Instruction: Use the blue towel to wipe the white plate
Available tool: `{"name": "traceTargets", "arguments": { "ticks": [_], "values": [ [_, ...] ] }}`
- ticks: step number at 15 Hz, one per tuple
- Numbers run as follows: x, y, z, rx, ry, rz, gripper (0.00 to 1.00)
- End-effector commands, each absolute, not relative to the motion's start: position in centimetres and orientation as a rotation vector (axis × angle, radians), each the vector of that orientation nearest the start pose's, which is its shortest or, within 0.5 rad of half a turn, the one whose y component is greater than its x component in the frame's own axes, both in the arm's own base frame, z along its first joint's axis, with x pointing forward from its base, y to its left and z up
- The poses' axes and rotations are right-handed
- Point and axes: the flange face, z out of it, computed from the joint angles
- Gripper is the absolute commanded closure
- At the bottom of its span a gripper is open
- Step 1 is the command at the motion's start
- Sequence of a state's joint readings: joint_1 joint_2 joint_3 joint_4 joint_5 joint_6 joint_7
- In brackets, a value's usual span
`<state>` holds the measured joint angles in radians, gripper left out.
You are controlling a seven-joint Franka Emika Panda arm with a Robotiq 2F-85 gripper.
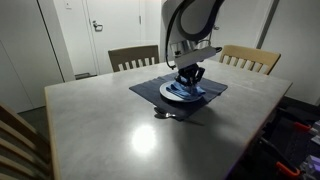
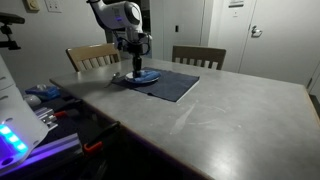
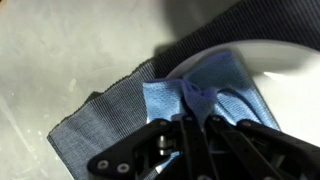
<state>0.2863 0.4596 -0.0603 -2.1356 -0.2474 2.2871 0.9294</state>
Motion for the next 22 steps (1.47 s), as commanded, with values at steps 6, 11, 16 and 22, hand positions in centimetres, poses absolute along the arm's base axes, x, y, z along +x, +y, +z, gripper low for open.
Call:
{"name": "traceTargets", "arguments": {
  "ticks": [6, 11, 16, 22],
  "values": [
    [54.5, 12.5, 16.3, -3.128, 0.982, 0.139, 0.98],
    [55.5, 13.1, 17.7, -2.967, 0.766, 0.243, 0.98],
    [54.4, 11.7, 18.1, -2.982, 0.566, 0.670, 0.98],
    [53.3, 9.3, 17.6, -3.158, 0.674, 0.949, 0.98]
  ]
}}
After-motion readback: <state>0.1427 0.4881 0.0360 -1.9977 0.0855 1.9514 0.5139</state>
